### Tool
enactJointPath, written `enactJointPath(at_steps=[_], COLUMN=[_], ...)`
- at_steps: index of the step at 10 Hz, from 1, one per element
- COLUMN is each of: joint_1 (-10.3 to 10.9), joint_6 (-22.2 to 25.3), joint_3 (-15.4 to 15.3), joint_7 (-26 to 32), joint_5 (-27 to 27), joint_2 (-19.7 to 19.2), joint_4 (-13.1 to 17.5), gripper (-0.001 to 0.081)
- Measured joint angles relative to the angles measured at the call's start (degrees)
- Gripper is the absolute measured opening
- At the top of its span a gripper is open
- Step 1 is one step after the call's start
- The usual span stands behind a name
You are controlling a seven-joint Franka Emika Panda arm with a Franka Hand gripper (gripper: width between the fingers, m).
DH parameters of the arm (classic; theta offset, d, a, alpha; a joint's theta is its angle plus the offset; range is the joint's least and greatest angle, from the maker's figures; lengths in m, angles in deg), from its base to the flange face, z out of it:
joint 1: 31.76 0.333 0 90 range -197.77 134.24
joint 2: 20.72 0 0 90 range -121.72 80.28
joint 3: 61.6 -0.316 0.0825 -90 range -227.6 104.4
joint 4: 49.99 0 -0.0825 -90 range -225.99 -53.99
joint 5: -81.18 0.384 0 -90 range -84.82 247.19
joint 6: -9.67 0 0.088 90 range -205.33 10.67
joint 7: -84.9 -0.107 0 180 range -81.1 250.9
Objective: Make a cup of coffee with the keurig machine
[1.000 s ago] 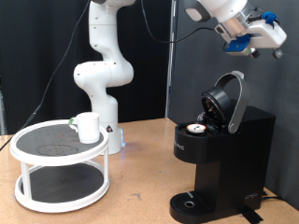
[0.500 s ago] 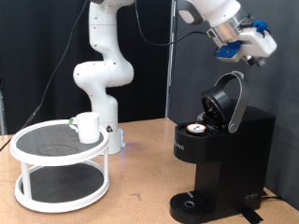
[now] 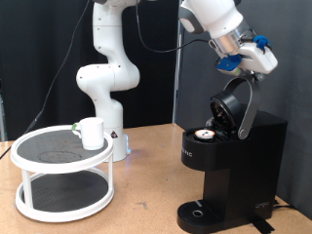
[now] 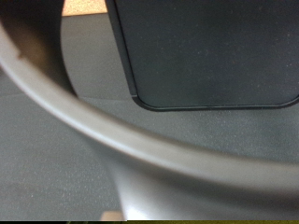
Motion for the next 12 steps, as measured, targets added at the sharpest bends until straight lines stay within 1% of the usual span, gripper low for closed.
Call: enactJointPath(at_steps=[3, 4, 6, 7, 10, 12], joint_1=[-0.43, -0.81, -2.13, -2.93, -5.21, -6.30], joint_6=[0.54, 2.61, 8.22, 9.37, 8.75, 6.85], joint_3=[0.61, 1.30, 3.00, 3.64, 5.26, 5.69], joint_7=[1.05, 2.11, 3.93, 4.00, 4.08, 3.97], joint_5=[0.27, 0.28, -1.55, -2.67, -4.45, -6.73], joint_2=[0.81, 1.56, 3.14, 3.78, 5.08, 5.18], joint_4=[-0.66, -1.19, -2.20, -3.07, -6.15, -7.73], gripper=[0.0000, 0.0000, 0.0000, 0.0000, 0.0000, 0.0000])
